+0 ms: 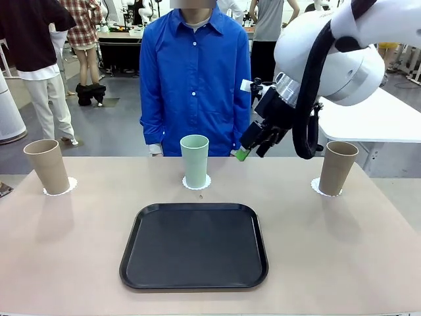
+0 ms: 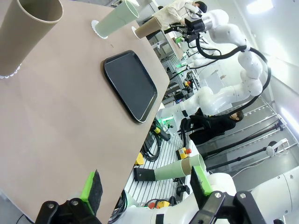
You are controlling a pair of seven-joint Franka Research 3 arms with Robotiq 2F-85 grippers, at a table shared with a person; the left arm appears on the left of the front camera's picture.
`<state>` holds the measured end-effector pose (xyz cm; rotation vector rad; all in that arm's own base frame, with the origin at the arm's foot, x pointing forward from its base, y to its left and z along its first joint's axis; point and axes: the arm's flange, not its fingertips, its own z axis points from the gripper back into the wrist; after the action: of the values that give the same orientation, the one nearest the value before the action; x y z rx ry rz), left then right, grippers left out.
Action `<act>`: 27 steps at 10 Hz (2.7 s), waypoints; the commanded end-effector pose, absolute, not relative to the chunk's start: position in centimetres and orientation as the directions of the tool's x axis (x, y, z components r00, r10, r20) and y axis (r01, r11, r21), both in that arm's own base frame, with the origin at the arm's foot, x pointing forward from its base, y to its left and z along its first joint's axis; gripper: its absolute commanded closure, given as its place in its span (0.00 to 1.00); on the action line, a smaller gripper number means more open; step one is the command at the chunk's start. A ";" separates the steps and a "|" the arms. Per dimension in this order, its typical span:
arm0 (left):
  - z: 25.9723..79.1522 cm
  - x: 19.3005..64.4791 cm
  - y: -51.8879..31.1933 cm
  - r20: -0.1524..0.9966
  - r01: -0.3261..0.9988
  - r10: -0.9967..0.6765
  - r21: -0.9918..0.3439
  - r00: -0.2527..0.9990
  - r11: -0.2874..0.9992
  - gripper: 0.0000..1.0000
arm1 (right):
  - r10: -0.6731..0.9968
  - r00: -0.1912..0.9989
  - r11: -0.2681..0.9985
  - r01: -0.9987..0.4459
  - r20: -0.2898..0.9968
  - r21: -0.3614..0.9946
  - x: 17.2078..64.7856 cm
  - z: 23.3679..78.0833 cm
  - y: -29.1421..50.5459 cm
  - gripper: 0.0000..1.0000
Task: Place coasters on the table and set cups on them.
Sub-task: Take one Reusable plastic cup from the Flat Tray and place it on a coaster set by the human.
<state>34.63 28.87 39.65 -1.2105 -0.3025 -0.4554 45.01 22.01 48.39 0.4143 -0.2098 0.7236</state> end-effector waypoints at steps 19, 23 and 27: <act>39.9 34.6 28.9 0.457 0.489 -0.174 -0.825 0.872 0.284 0.00 | 0.227 0.974 0.970 -0.225 -0.012 0.096 41.2 49.2 15.7 0.00; 39.9 34.6 28.9 0.457 0.489 -0.174 -0.825 0.872 0.284 0.00 | 0.091 0.984 0.993 -0.101 0.150 0.062 40.8 48.7 9.4 0.00; 39.9 34.6 28.9 0.457 0.489 -0.174 -0.825 0.872 0.284 0.00 | 0.433 0.844 0.689 -0.537 0.317 0.487 39.4 46.7 4.0 0.00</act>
<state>34.62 28.89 39.64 -1.2106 -0.3027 -0.4548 40.73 7.78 48.76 0.2409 -0.1525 0.2698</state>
